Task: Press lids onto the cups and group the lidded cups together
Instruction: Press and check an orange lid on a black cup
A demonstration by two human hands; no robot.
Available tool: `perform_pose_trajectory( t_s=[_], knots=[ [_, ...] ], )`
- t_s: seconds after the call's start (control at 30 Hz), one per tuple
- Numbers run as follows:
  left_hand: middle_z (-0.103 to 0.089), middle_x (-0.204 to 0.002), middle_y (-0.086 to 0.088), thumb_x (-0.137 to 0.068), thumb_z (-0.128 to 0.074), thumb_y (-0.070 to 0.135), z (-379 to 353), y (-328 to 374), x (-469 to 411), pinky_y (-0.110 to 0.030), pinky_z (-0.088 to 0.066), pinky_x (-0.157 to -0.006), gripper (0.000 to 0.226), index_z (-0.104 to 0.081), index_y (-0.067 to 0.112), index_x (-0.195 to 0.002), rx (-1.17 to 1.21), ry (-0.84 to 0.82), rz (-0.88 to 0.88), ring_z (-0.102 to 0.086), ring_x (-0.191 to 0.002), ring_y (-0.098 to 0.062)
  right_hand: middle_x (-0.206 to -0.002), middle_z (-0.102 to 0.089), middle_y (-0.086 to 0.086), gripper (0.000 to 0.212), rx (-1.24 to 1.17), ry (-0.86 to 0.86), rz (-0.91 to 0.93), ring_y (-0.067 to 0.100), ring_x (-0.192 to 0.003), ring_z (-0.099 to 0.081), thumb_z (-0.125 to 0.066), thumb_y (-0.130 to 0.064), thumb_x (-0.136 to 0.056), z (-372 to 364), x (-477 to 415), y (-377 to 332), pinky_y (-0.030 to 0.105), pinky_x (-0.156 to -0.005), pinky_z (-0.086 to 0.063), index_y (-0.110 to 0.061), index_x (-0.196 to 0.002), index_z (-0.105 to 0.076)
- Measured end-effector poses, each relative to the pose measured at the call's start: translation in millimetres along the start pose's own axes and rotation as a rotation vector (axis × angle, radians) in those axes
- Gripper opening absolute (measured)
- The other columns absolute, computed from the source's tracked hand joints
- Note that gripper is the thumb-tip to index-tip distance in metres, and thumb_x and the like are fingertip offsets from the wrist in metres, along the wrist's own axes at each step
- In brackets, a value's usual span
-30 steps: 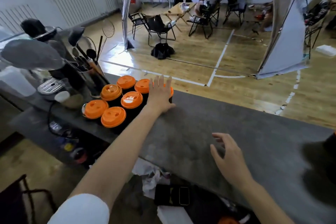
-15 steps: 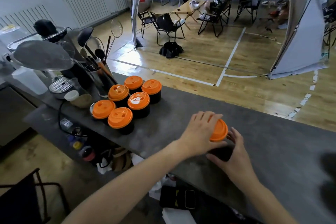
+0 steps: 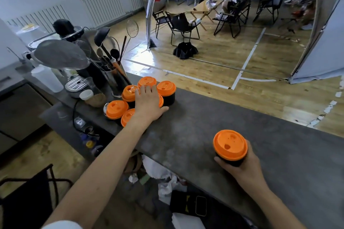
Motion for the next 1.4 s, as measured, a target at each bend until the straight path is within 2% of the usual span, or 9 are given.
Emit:
perform_pose_trajectory(
  t_s=[0.1,0.3,0.43,0.57,0.73,0.83,1.1,1.27,1.4],
  knots=[
    [-0.049,-0.147,-0.016,-0.085,-0.068,0.067,-18.1,-2.6,-4.2,-0.051,-0.028,-0.118,0.089,-0.039,0.006,-0.144,-0.111,-0.049,0.02,-0.041,-0.14,-0.036,-0.108,-0.058,-0.025,0.079,0.02,0.014,0.011,-0.021,-0.097,-0.055,-0.097,-0.018,-0.058,8.3,1.8,0.9,0.0,-0.078,-0.039,-0.029,-0.119,-0.049],
    [-0.054,-0.14,-0.015,-0.086,-0.07,0.064,-20.5,-3.7,3.2,-0.05,-0.028,-0.119,0.081,-0.044,0.008,-0.139,-0.115,0.011,0.012,-0.047,-0.135,-0.034,-0.109,-0.06,-0.024,0.078,0.045,0.018,0.014,0.003,-0.097,-0.059,-0.098,-0.021,-0.058,25.3,4.8,7.4,0.009,-0.08,-0.042,-0.027,-0.121,-0.051],
    [-0.057,-0.135,-0.014,-0.083,-0.069,0.068,-12.0,23.6,34.3,-0.048,-0.028,-0.117,0.082,-0.049,0.009,-0.137,-0.099,0.093,-0.127,-0.049,-0.13,-0.033,-0.116,-0.057,-0.028,0.084,0.018,0.038,0.006,-0.013,-0.102,-0.056,-0.096,-0.026,-0.06,35.1,9.8,7.0,0.001,-0.083,-0.04,-0.032,-0.127,-0.046],
    [-0.062,-0.126,-0.016,-0.071,-0.083,0.061,-17.1,87.1,76.4,-0.05,-0.037,-0.108,0.085,-0.058,0.009,-0.133,0.116,0.186,-0.383,-0.058,-0.117,-0.037,-0.119,-0.057,-0.024,0.085,-0.001,0.104,-0.028,-0.02,-0.108,-0.052,-0.095,-0.023,-0.063,56.8,22.6,14.8,0.0,-0.085,-0.039,-0.032,-0.127,-0.04],
    [-0.057,-0.13,-0.013,-0.071,-0.086,0.054,-15.2,181.1,116.7,-0.047,-0.047,-0.1,0.088,-0.052,0.011,-0.14,0.454,0.211,-0.634,-0.061,-0.114,-0.034,-0.122,-0.059,-0.016,0.078,0.067,0.224,-0.054,-0.003,-0.116,-0.057,-0.093,-0.043,-0.062,103.9,49.9,27.6,0.018,-0.094,-0.044,-0.048,-0.12,-0.041],
    [-0.054,-0.134,-0.014,-0.072,-0.087,0.046,-15.3,218.1,131.5,-0.046,-0.05,-0.095,0.086,-0.051,0.011,-0.141,0.53,0.251,-0.717,-0.06,-0.114,-0.034,-0.119,-0.06,-0.007,0.074,0.128,0.306,-0.075,0.004,-0.115,-0.057,-0.095,-0.041,-0.061,134.6,73.8,38.1,0.024,-0.095,-0.045,-0.041,-0.119,-0.048],
    [-0.043,-0.141,-0.011,-0.081,-0.084,0.04,-35.2,223.1,146.2,-0.045,-0.048,-0.103,0.086,-0.042,0.009,-0.149,0.802,0.313,-0.605,-0.051,-0.127,-0.031,-0.121,-0.061,-0.015,0.079,0.091,0.351,-0.079,-0.011,-0.114,-0.055,-0.097,-0.021,-0.062,153.3,92.5,48.7,0.005,-0.093,-0.039,-0.024,-0.125,-0.05],
    [-0.041,-0.148,-0.014,-0.083,-0.08,0.044,-42.9,220.1,147.1,-0.049,-0.049,-0.107,0.09,-0.038,0.007,-0.153,0.857,0.328,-0.645,-0.048,-0.135,-0.031,-0.128,-0.057,-0.019,0.091,0.064,0.304,-0.088,-0.011,-0.12,-0.052,-0.096,-0.032,-0.061,154.5,92.0,47.5,0.007,-0.098,-0.038,-0.028,-0.134,-0.042],
    [-0.036,-0.158,-0.017,-0.084,-0.072,0.058,-25.6,218.0,154.0,-0.055,-0.034,-0.119,0.095,-0.033,0.007,-0.154,0.809,0.42,-0.671,-0.035,-0.149,-0.035,-0.138,-0.05,-0.022,0.111,0.02,0.267,-0.088,-0.013,-0.127,-0.046,-0.094,-0.053,-0.054,154.2,94.4,42.4,0.004,-0.102,-0.034,-0.029,-0.145,-0.035]
  ],
)
Point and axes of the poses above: each hand's wrist, its own x-axis away from the middle knuckle, its own z-axis out of the back of the hand, y = z × x, the point moved 4 cm from there along -x, towards the middle knuckle
